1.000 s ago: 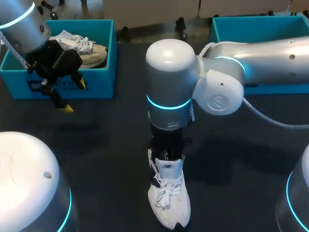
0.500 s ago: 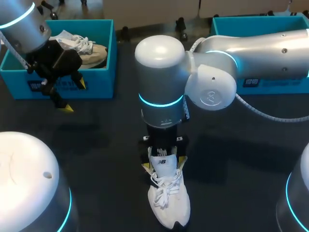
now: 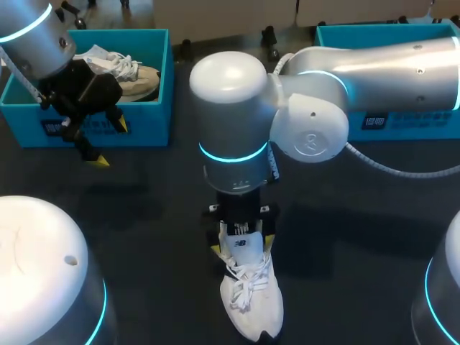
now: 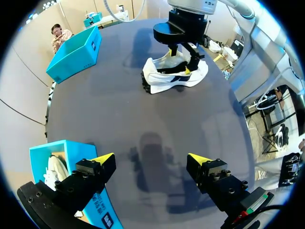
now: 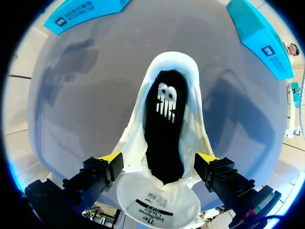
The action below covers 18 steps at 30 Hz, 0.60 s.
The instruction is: Take the shoe out of the shoebox, open the shoe tongue, remove and reinsert the insole, then place the shoe into the shoebox
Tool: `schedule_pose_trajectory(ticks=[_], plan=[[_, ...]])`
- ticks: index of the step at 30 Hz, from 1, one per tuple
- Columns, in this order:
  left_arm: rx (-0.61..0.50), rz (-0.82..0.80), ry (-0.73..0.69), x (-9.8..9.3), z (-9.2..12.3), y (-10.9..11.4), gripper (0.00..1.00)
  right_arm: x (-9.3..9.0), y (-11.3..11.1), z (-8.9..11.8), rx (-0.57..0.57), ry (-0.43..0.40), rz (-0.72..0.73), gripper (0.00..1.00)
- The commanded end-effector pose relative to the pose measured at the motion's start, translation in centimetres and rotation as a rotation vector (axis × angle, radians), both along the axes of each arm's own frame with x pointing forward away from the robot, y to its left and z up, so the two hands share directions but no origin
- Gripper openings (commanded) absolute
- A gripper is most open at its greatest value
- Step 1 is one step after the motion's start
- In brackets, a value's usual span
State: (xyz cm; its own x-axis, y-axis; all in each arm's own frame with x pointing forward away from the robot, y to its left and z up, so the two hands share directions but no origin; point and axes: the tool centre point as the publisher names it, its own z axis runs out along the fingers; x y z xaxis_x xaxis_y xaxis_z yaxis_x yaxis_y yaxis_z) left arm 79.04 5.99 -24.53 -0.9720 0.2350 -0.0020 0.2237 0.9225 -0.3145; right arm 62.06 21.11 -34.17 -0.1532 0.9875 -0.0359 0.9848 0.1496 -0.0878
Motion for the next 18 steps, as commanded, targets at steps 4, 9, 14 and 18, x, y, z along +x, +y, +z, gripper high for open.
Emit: schedule_pose_trajectory(ticks=[4, 9, 14, 18], plan=[[0.003, -0.001, 0.001, 0.0, 0.0, 0.0, 1.00, -0.6, 0.2, 0.2, -0.012, -0.001, -0.007, 1.00], [0.003, -0.001, 0.001, 0.0, 0.0, 0.0, 1.00, -1.0, 0.1, 0.7, -0.028, -0.005, -0.013, 1.00], [0.003, -0.001, 0.001, 0.0, 0.0, 0.0, 1.00, -1.4, 0.3, 1.2, -0.031, -0.011, -0.016, 1.00], [0.003, -0.001, 0.001, 0.0, 0.0, 0.0, 1.00, -1.7, 0.5, 1.9, -0.049, -0.018, -0.017, 1.00]])
